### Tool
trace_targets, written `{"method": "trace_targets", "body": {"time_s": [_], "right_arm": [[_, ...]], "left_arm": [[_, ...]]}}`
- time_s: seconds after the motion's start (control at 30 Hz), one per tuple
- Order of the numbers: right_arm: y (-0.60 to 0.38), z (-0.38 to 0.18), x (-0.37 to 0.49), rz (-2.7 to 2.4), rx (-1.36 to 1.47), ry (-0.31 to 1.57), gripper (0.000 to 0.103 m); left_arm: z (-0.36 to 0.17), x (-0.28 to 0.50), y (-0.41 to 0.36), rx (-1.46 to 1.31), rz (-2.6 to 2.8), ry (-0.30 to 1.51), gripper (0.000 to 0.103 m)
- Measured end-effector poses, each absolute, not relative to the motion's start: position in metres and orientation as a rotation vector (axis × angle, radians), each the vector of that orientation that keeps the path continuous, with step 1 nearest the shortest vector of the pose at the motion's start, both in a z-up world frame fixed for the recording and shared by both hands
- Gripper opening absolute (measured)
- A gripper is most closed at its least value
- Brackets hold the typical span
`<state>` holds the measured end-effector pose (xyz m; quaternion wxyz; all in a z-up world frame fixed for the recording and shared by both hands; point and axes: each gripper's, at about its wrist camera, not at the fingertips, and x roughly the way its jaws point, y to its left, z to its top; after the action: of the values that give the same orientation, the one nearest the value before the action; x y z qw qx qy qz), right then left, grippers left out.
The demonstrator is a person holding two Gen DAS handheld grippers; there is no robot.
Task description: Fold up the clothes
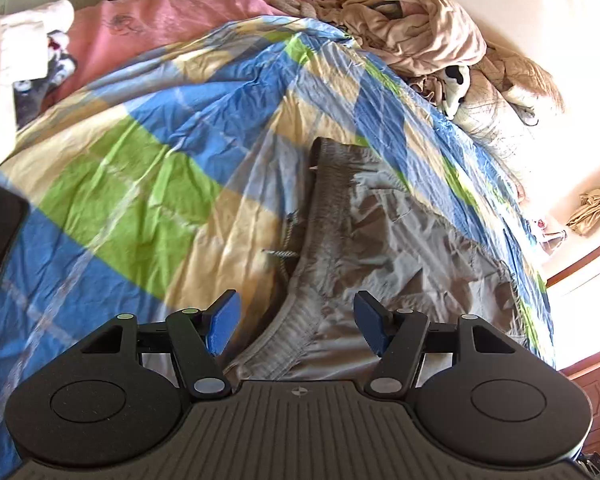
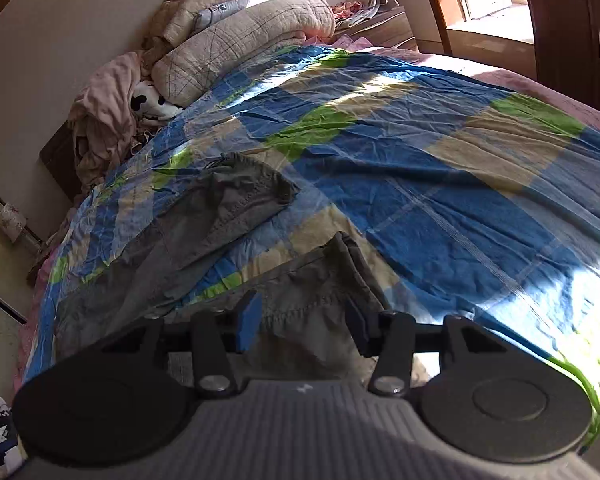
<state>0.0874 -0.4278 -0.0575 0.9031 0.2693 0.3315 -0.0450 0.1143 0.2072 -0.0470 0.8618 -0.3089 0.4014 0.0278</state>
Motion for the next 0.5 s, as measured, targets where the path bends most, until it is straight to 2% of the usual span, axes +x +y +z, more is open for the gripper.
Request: {"method": "trace_targets", "body": {"time_s": [0.27,0.5], "right_arm": [[-0.411,-0.055,0.175,-0.001,0.656,0.709,0.050],[-0.386,-0.073,0.265,0.023,0.631,0.754,0.050]], "left_arm": [[-0.045,0.201,0.190,-0.833,0.075,0.856,0.075],[-0.071,0.285,0.162,-0.975,0.132,0.814,0.075]]}}
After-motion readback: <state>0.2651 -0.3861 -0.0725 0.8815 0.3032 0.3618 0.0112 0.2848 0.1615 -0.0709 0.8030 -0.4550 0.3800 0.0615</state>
